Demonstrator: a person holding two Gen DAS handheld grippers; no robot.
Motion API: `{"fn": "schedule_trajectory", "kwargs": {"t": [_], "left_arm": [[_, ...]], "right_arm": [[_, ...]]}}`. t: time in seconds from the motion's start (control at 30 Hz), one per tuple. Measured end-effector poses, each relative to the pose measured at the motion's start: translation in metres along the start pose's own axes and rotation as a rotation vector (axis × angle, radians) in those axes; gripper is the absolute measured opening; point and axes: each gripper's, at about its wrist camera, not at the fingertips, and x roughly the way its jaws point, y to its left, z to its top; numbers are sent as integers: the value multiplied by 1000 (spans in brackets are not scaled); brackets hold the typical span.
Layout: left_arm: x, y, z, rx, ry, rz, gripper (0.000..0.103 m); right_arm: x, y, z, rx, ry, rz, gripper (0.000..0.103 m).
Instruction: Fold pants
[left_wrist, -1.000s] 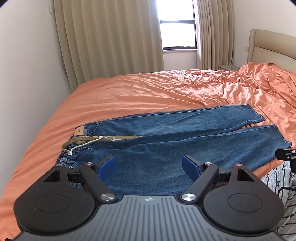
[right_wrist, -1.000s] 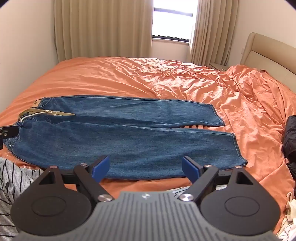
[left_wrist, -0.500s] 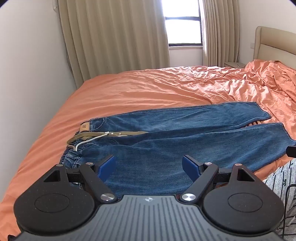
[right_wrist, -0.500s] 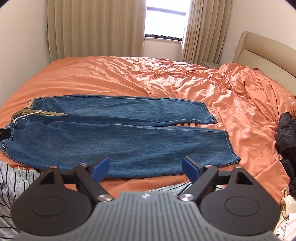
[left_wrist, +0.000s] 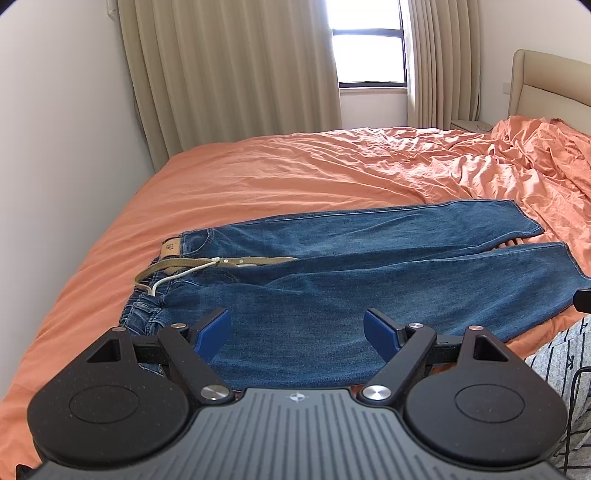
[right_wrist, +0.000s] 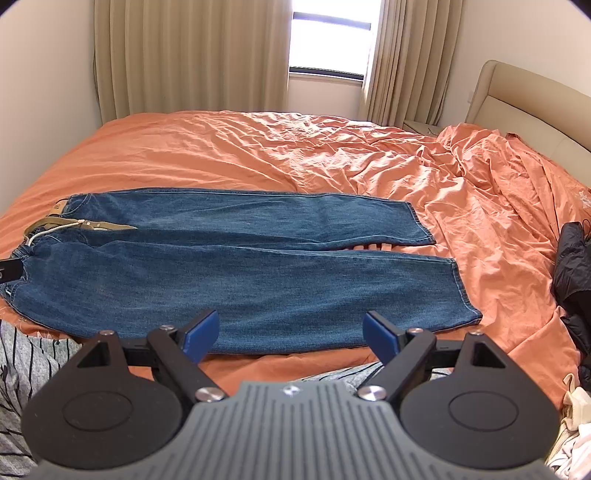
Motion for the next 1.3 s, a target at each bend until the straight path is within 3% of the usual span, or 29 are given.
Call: {"fn": "schedule_trajectory", "kwargs": {"t": [1.3], "left_arm": [[5,0,-4,-2,7,4,95]], "right_arm": [[3,3,2,10,6,-11,81]]}}
